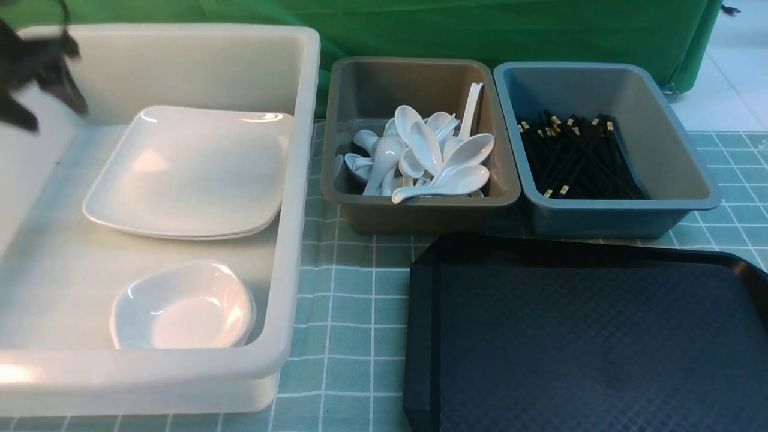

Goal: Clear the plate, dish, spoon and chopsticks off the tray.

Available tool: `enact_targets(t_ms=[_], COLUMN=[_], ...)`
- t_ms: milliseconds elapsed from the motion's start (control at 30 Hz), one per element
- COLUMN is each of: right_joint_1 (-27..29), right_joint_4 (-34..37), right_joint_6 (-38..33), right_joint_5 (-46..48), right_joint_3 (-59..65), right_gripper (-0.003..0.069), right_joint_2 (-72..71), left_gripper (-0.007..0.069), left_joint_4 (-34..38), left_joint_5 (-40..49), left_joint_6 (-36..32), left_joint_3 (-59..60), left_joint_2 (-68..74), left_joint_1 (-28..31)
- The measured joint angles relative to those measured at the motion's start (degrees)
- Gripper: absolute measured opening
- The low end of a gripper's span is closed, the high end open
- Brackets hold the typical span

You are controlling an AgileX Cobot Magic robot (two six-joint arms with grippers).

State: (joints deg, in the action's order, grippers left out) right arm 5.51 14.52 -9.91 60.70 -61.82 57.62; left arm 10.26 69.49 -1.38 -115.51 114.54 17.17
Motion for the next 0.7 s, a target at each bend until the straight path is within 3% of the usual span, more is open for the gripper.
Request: enact_targets(t_ms=[133, 200, 267, 300, 333, 400, 500, 567, 700], right_joint_1=[-4.9, -10.4, -14.3, -21.3, -22.0, -30.5, -37.0, -41.4, -44.7], right_joint_4=[0.1, 0.2, 0.6, 1.2, 1.2, -0.4, -5.3, -14.9, -28.4], right_joint_6=[0.3, 0.0, -0.5, -1.3, -1.3, -1.8, -0.3, 5.4, 13.8], right_joint_5=[1.4, 1.3, 0.1, -4.0, -4.0, -9.5, -12.0, -12.0, -13.4], right_joint_3=[-6.2, -11.9, -15.4, -20.6, -21.0, -26.1, -27.9, -27.7, -22.7], right_gripper=[0.0428, 0.0284, 0.0166, 0.0068, 0.0068, 0.0032, 0.0025, 0.0022, 0.0022], right_joint_2=[0.0, 0.0, 0.0, 0.3, 0.3, 0.9, 1.0, -0.1, -5.2], left_gripper=[0.0287, 0.0146, 0.0074, 0.0025, 0.0022, 0.0006, 0.0003, 0.0001, 0.0001], left_joint_4=[4.8, 10.5, 12.7, 14.1, 14.2, 14.9, 15.2, 15.4, 16.0], left_joint_5=[0.0, 0.0, 0.0, 0.0, 0.0, -0.1, -0.1, -0.1, -0.1], left_joint_6=[-1.7, -5.1, -6.7, -7.7, -7.8, -8.4, -8.9, -10.2, -10.7], left_joint_3=[3.2, 6.8, 8.6, 10.2, 10.3, 10.7, 10.7, 10.7, 11.5], left_joint_2=[-7.0, -12.3, -16.3, -22.9, -23.5, -31.6, -38.7, -45.2, -54.0], left_joint_1=[0.0, -0.2, -0.7, -2.4, -2.6, -6.1, -10.7, -16.1, -22.7])
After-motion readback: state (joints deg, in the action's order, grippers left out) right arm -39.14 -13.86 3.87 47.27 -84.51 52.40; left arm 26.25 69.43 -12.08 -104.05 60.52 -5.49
